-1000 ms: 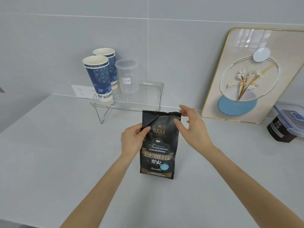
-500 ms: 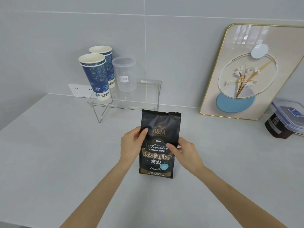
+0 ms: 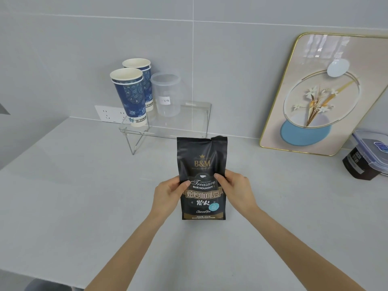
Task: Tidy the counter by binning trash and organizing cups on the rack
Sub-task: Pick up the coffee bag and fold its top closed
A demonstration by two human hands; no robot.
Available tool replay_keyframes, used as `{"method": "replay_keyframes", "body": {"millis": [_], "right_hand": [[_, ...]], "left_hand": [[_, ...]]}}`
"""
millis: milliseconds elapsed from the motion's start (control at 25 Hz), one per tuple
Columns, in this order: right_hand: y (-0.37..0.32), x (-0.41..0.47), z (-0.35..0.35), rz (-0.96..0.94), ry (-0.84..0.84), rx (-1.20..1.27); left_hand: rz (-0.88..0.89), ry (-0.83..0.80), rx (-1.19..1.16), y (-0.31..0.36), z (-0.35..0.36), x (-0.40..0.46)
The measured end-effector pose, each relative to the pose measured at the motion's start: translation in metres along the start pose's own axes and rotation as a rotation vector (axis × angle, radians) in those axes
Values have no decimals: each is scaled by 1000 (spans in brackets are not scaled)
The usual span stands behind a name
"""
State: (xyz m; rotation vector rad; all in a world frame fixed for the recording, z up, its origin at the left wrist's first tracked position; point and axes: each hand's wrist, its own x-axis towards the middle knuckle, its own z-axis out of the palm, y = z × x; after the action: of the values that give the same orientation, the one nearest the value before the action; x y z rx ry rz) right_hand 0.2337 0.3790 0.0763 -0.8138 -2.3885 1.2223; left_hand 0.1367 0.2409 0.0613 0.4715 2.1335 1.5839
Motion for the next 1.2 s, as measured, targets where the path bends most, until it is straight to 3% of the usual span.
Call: {"method": "replay_keyframes", "body": {"millis": [160,440,720,1200], "right_hand": [[-28,10,-13,-54,-6,57],[-91,52,-28,-140,118,122],[-127,119,-28,-174,235,157],[-97,222,-19,-17,287,343]], "left_hand": [[58,-8,10,26,-20,9],[273,-11,50,89,-59,59],[378,16,142,139,-76,124],[405,60,198,148,-38,222]]}}
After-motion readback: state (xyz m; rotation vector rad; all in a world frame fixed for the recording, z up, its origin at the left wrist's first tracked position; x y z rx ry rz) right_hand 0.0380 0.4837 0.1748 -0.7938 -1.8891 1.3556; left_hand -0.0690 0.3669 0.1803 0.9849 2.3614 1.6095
